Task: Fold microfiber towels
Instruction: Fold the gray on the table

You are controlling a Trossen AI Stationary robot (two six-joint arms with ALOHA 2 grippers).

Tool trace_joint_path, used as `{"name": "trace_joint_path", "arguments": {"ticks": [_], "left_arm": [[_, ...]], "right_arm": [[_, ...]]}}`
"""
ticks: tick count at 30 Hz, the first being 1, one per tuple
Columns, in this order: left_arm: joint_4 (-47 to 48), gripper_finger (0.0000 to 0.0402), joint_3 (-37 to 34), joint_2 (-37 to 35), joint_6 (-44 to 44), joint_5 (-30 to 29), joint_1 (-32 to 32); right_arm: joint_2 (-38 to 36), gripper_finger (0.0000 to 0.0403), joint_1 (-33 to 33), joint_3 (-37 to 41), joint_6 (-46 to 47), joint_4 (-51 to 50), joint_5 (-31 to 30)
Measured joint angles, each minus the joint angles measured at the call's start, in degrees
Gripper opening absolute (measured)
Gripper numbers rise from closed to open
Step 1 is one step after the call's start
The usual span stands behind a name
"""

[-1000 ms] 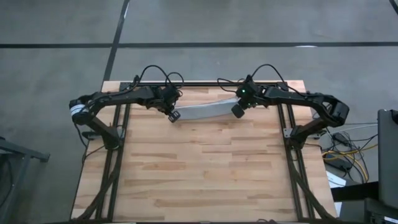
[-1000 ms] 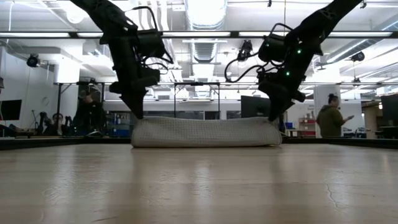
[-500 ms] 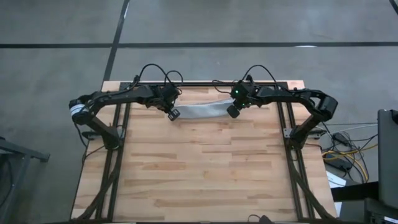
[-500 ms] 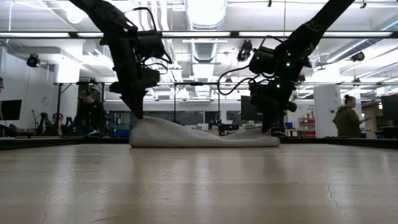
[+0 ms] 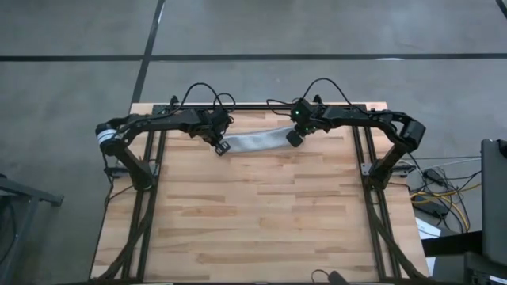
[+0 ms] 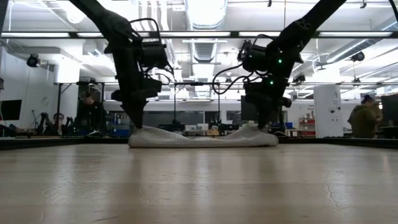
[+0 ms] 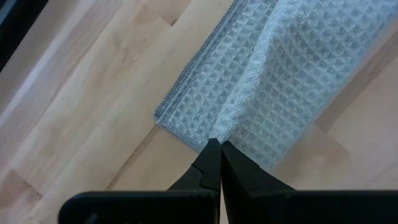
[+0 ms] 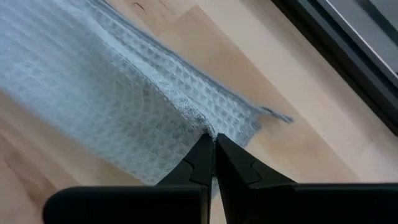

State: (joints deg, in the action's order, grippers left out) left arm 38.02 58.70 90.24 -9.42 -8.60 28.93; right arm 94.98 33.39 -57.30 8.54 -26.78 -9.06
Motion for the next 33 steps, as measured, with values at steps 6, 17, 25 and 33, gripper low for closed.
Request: {"name": "trace_joint_path", "arguments": {"ticks": [6, 17, 25, 33], "left_arm": [[-1.0, 0.0000, 0.0, 0.0, 0.1, 0.0, 0.7], [-1.0, 0.0000, 0.0, -0.1, 0.1, 0.2, 0.8], [-1.1, 0.0000, 0.0, -0.1, 0.1, 0.2, 0.8], [-1.2, 0.0000, 0.0, -0.1, 0.1, 0.3, 0.8]], "right_arm": [[0.0, 0.0008, 0.0, 0.5, 0.3, 0.0, -1.4], [0.0, 0.0008, 0.0, 0.8, -2.1, -0.1, -1.5], [0.0, 0.0034, 0.0, 0.8, -3.2, -0.3, -1.6], [0.0, 0.0087, 0.0, 0.8, -2.9, -0.3, -1.6]]}}
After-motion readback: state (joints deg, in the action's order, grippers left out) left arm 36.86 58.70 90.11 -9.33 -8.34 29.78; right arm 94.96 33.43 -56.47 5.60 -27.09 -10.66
